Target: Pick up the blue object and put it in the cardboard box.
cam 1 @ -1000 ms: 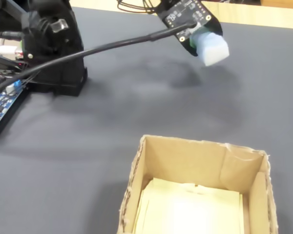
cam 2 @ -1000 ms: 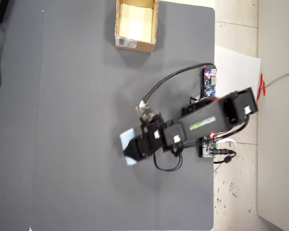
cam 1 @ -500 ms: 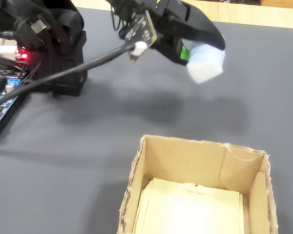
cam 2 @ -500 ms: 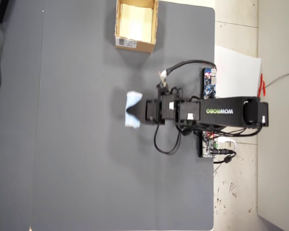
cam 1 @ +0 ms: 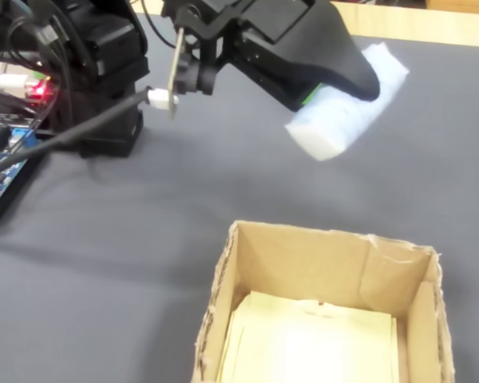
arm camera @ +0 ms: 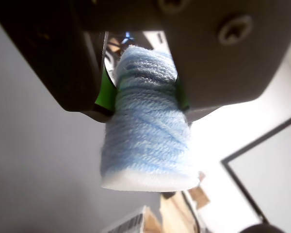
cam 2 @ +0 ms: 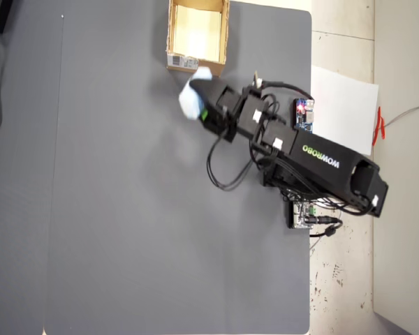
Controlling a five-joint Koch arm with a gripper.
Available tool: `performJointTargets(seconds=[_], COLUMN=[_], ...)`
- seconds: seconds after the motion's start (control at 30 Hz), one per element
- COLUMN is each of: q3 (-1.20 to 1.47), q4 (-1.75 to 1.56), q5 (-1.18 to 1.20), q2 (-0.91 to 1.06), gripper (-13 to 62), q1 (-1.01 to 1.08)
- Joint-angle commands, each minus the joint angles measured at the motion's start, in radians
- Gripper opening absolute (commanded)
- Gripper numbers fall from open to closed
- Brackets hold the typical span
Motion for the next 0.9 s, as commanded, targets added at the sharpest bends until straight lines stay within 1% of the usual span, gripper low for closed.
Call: performJointTargets(seconds=[0.0, 0.27, 0.37, 0.47, 0.5, 0.57, 0.73, 0.87], q3=[-0.12, -0.354, -0.393, -0.385, -0.379, -0.38, -0.377, -0.377], q4=[-0.064, -0.035, -0.008, -0.005, 0.006, 0.021, 0.029, 0.023], q5=[-0.011, -0.011, -0.008, -0.005, -0.003, 0.023, 0.074, 0.092], q2=[-0.011, -0.238, -0.318, -0.342, -0.354, -0.374, -0.376, -0.387], gripper=[4.4, 4.4, 4.4, 4.7, 5.9, 16.9, 30.5, 33.3], q1=[0.02, 0.179, 0.273, 0.302, 0.313, 0.318, 0.311, 0.314])
